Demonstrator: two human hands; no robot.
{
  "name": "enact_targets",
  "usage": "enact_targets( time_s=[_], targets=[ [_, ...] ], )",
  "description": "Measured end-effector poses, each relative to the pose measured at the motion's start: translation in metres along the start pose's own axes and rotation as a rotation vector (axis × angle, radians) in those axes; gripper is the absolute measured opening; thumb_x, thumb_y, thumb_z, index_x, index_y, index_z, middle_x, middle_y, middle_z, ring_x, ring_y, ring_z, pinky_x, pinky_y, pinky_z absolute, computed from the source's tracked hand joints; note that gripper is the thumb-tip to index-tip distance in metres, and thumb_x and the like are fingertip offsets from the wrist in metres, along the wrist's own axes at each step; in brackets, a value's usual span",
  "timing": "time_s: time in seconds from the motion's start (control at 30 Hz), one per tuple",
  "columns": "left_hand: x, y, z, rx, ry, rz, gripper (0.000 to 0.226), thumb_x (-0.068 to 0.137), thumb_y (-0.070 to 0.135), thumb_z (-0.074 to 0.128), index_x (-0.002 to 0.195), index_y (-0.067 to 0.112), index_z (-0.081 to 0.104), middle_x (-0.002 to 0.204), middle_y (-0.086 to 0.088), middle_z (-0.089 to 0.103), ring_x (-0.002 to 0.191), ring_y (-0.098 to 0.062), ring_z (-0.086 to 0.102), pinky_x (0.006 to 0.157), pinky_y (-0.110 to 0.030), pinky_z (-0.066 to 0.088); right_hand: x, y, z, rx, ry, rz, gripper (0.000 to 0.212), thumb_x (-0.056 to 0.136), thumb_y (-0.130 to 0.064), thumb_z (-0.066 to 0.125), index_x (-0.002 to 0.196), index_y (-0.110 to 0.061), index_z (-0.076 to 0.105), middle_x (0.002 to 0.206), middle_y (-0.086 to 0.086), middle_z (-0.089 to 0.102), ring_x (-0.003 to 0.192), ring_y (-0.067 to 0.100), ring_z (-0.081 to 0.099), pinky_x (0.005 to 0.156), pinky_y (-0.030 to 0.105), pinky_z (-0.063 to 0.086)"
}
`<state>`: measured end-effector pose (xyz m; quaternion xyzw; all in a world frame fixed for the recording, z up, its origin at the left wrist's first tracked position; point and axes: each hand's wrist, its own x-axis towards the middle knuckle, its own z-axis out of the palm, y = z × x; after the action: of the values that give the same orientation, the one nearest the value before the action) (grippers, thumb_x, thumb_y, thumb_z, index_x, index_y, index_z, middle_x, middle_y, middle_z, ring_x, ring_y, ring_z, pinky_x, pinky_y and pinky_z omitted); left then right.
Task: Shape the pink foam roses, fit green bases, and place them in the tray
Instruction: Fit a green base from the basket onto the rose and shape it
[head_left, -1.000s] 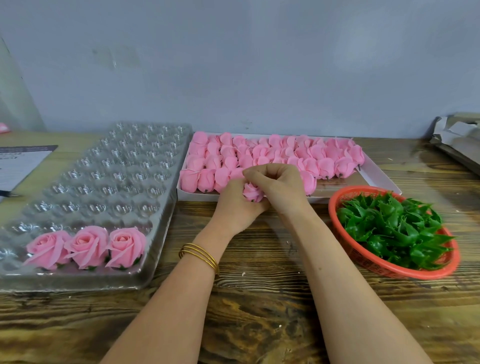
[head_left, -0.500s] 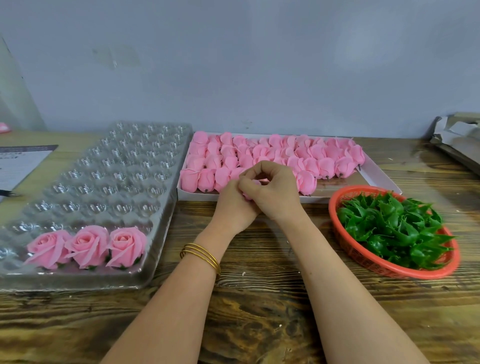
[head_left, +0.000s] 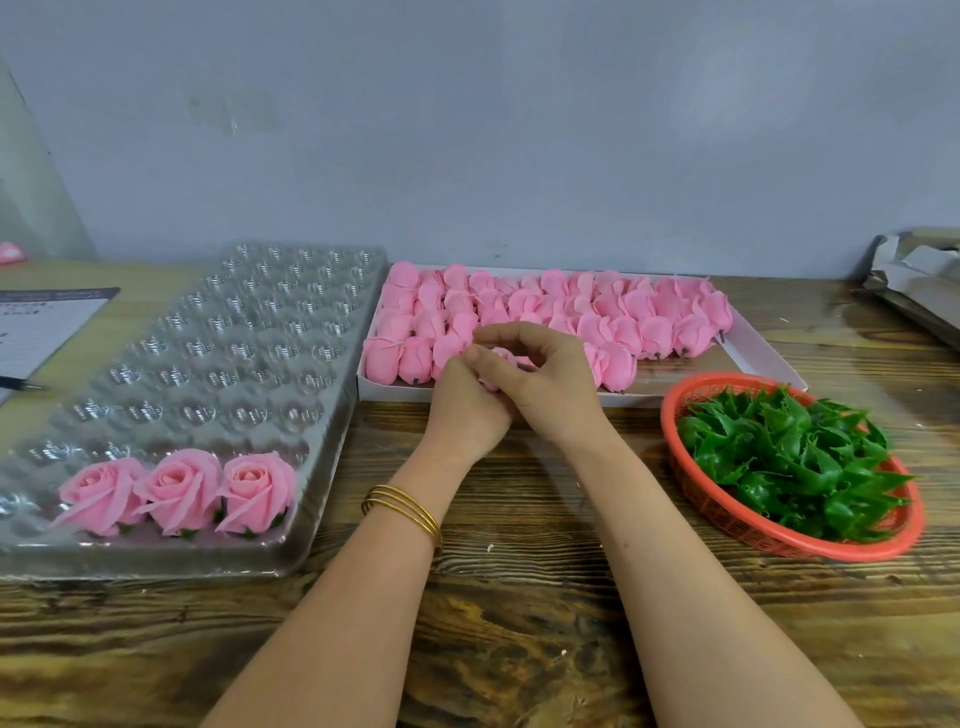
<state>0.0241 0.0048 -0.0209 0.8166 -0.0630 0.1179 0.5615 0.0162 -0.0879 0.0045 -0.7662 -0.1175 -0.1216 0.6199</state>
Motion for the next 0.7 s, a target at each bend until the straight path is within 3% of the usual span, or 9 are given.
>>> enact_targets(
  time_s=[0.17,0.3,0.5,0.57,0.7],
  targets=[
    [0.000,-0.001,0.001,-0.001,0.008,0.006,0.029,0.092,0.009,0.058,0.071,0.028,0.064,0.074,0.006,0.068,0.069,0.001,0.063,0.059,-0.012,0.050,0.001,0.002,-0.001,0.011,-0.022,0.008,0.022,0.084,-0.016,0.076,0.105,-0.012,0.074,0.095,-0.011,0.070,0.092,-0.009,0.062,0.091,0.013,0.048],
    [0.000,-0.001,0.002,-0.030,0.033,0.005,0.038,0.090,0.006,0.056,0.059,0.029,0.055,0.062,0.010,0.060,0.062,-0.006,0.055,0.061,-0.027,0.048,0.002,0.007,0.001,0.033,-0.024,0.014,0.016,0.084,-0.014,0.075,0.099,-0.018,0.073,0.093,-0.013,0.070,0.091,-0.005,0.064,0.090,0.016,0.050],
    [0.000,0.000,0.000,-0.039,0.055,0.036,0.034,0.093,0.007,0.057,0.066,0.028,0.061,0.066,0.015,0.061,0.063,0.005,0.052,0.058,-0.014,0.046,0.000,0.014,0.008,0.014,-0.041,0.021,0.022,0.085,-0.019,0.075,0.107,-0.018,0.073,0.102,-0.006,0.073,0.097,0.002,0.066,0.096,0.029,0.052],
    [0.001,0.000,-0.001,-0.033,0.054,0.041,0.033,0.094,0.005,0.055,0.069,0.026,0.060,0.068,0.014,0.059,0.064,0.002,0.051,0.060,-0.016,0.046,0.000,0.013,0.007,0.013,-0.058,0.027,0.026,0.086,-0.019,0.074,0.112,-0.016,0.072,0.103,-0.007,0.073,0.097,0.000,0.065,0.096,0.025,0.050],
    [0.002,0.000,-0.002,0.091,0.014,0.096,0.025,0.097,0.004,0.051,0.077,0.018,0.060,0.069,0.014,0.053,0.065,0.005,0.047,0.057,-0.003,0.039,-0.002,0.009,0.004,-0.007,-0.113,0.027,0.036,0.084,-0.019,0.076,0.119,-0.013,0.068,0.108,-0.007,0.070,0.102,0.001,0.063,0.095,0.021,0.048]
  ],
)
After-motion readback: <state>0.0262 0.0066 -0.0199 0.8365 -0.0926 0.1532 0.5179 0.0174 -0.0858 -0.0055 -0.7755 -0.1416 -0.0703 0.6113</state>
